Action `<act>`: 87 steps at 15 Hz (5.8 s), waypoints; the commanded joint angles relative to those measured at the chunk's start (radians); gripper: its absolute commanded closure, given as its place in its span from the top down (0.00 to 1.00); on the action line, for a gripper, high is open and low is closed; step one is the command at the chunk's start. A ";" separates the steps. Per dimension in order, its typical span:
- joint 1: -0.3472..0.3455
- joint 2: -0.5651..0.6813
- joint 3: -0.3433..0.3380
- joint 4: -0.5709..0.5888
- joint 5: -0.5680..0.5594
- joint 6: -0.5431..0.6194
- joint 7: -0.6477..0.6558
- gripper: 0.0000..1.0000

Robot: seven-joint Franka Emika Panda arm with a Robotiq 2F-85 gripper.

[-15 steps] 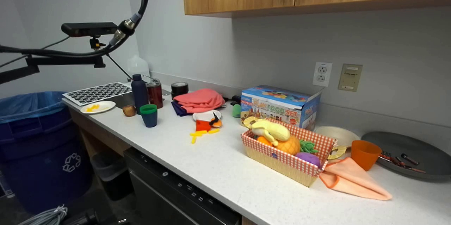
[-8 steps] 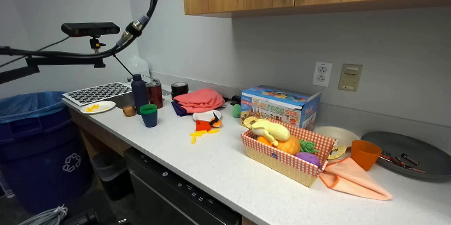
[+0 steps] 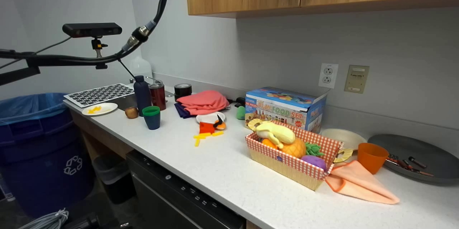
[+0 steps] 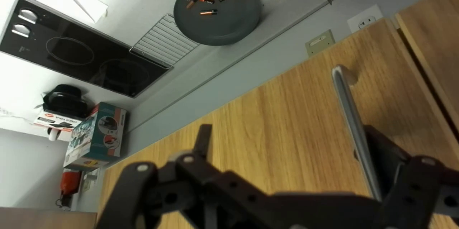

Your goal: Open the top right cabinet door

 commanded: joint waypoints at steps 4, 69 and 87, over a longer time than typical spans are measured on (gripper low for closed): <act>-0.026 -0.092 -0.024 -0.110 -0.094 -0.043 0.140 1.00; -0.262 -0.618 -0.070 -0.760 0.179 0.417 -0.309 1.00; -0.271 -0.604 -0.153 -0.660 0.140 0.109 -0.500 1.00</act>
